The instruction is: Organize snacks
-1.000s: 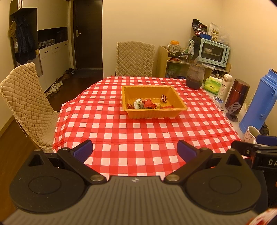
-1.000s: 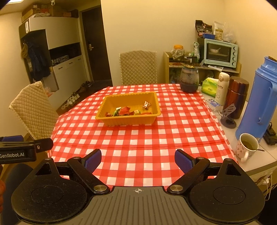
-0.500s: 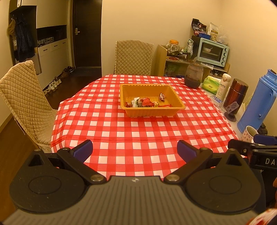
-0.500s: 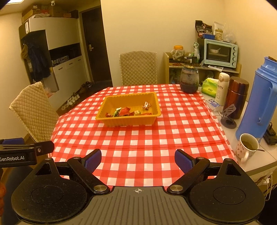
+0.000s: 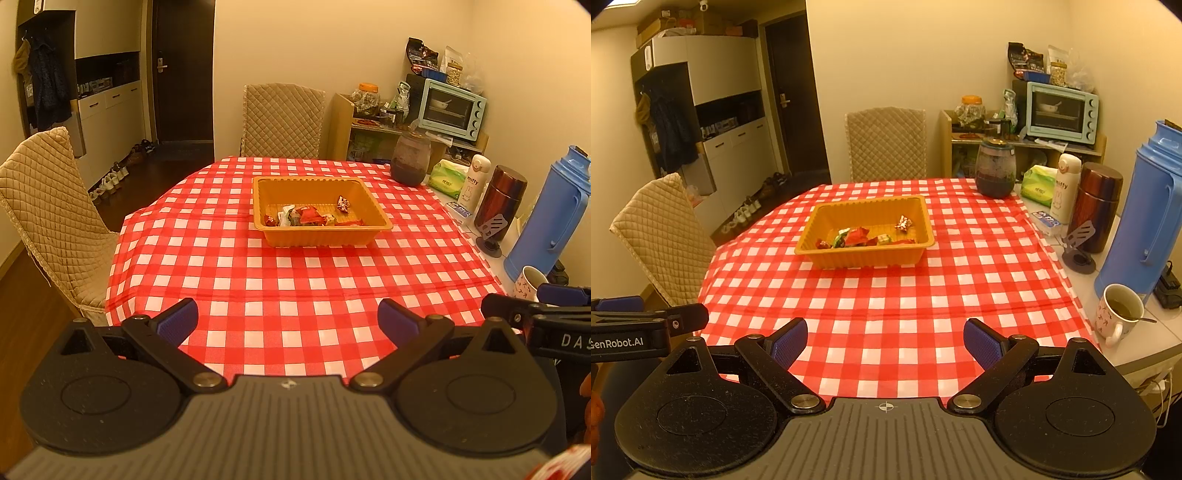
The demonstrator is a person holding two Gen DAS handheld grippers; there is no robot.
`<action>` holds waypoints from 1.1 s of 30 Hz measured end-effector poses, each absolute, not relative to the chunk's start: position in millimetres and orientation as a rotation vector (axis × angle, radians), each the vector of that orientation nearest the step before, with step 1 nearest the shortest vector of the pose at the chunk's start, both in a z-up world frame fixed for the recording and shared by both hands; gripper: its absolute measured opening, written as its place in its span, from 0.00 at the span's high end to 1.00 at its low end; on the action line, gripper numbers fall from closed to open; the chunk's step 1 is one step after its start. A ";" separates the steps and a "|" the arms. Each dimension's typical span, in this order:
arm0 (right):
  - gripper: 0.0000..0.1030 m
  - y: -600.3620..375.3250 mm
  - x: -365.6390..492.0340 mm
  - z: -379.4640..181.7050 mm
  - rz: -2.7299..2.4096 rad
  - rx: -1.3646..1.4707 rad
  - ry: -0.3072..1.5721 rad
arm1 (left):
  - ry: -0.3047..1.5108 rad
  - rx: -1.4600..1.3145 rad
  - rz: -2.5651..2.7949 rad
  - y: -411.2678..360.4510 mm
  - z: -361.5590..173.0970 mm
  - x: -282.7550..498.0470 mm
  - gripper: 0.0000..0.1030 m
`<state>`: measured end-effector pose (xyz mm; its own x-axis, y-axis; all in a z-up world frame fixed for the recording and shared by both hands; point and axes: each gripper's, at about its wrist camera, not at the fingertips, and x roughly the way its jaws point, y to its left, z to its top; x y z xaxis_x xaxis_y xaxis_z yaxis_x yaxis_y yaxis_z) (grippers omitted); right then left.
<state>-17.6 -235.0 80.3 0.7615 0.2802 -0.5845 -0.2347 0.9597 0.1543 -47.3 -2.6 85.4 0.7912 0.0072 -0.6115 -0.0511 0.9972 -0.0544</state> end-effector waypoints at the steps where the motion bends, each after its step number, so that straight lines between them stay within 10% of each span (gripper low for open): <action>1: 0.12 -235.0 -17.6 80.3 0.280 0.073 0.647 | 0.657 -0.070 0.031 -3.7 84.9 -47.6 0.00; 33: 0.12 -234.7 -16.4 79.7 0.280 0.073 0.646 | 0.658 -0.071 0.030 -5.5 84.0 -47.5 0.00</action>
